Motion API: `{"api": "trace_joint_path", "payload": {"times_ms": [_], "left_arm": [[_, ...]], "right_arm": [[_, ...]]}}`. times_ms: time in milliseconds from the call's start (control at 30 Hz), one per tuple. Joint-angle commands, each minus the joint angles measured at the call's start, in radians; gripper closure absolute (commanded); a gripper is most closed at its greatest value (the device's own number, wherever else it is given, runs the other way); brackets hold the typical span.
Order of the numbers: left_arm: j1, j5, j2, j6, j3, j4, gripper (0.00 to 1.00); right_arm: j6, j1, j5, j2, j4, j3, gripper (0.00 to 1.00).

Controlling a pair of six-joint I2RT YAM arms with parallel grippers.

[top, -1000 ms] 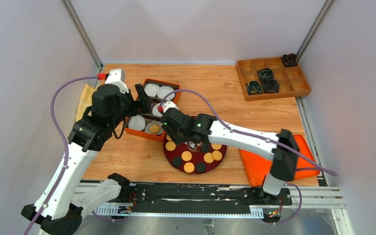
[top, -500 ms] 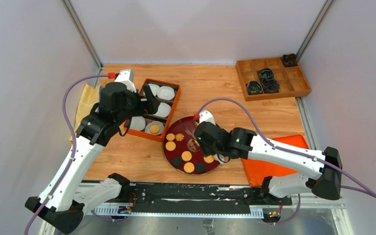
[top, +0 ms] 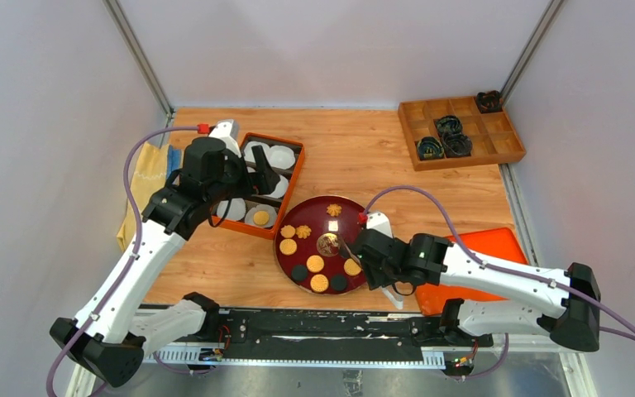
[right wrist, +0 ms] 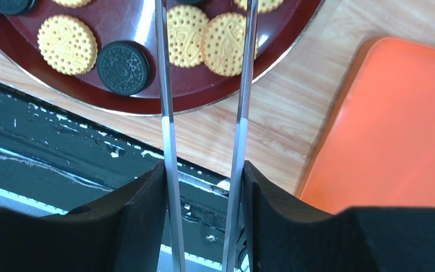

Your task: Pack the cookies

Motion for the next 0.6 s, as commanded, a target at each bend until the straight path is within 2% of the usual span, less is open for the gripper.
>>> {"api": "trace_joint_path", "payload": {"times_ms": [0, 400, 500, 567], "left_arm": [[0.004, 0.040, -0.002, -0.018, -0.013, 0.017, 0.00], [0.004, 0.058, -0.018, -0.024, -0.025, 0.018, 0.00], [0.004, 0.070, -0.022, -0.028, -0.039, 0.031, 0.00], [0.004, 0.077, -0.021, -0.030, -0.043, 0.036, 0.00]], "right_arm": [[0.065, 0.027, -0.053, -0.012, 0.008, -0.034, 0.49], [0.105, 0.118, -0.068, 0.057, -0.028, 0.045, 0.52], [0.114, 0.119, -0.050, 0.066, -0.039, 0.044, 0.55], [0.104, 0.118, -0.038, 0.083, -0.042, 0.058, 0.60]]}}
